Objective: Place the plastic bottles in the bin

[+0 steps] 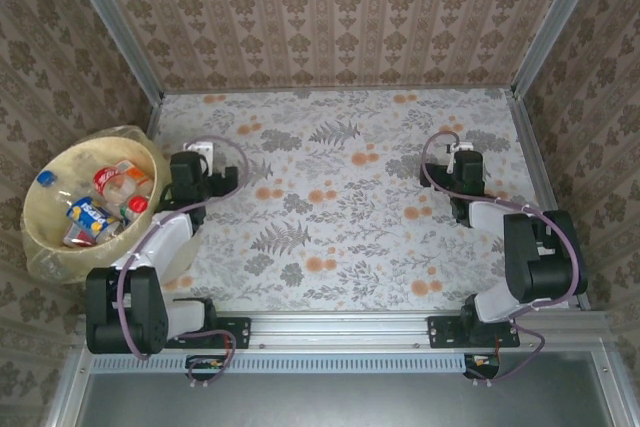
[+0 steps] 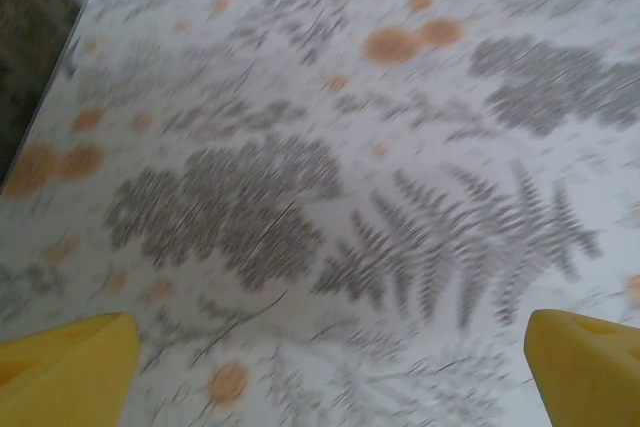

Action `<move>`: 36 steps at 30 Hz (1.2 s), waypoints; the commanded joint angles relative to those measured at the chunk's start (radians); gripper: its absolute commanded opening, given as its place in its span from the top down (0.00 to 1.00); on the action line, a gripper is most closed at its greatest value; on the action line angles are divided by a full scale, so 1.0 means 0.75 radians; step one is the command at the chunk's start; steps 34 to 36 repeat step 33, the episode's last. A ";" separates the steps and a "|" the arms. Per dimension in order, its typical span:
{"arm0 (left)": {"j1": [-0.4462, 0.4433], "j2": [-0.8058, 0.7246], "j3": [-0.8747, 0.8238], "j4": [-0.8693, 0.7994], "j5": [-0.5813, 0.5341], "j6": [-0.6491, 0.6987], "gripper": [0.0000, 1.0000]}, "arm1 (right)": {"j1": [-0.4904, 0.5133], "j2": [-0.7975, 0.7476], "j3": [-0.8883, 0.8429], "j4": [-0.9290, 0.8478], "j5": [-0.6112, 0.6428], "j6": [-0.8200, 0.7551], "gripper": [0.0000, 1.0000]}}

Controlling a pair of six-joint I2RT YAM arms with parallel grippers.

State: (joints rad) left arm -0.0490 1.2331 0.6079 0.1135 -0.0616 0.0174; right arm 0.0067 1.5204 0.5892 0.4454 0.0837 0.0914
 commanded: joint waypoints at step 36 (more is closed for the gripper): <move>0.016 0.400 -0.281 0.997 -0.116 0.004 0.00 | 0.001 0.012 -0.278 0.615 0.062 -0.030 0.00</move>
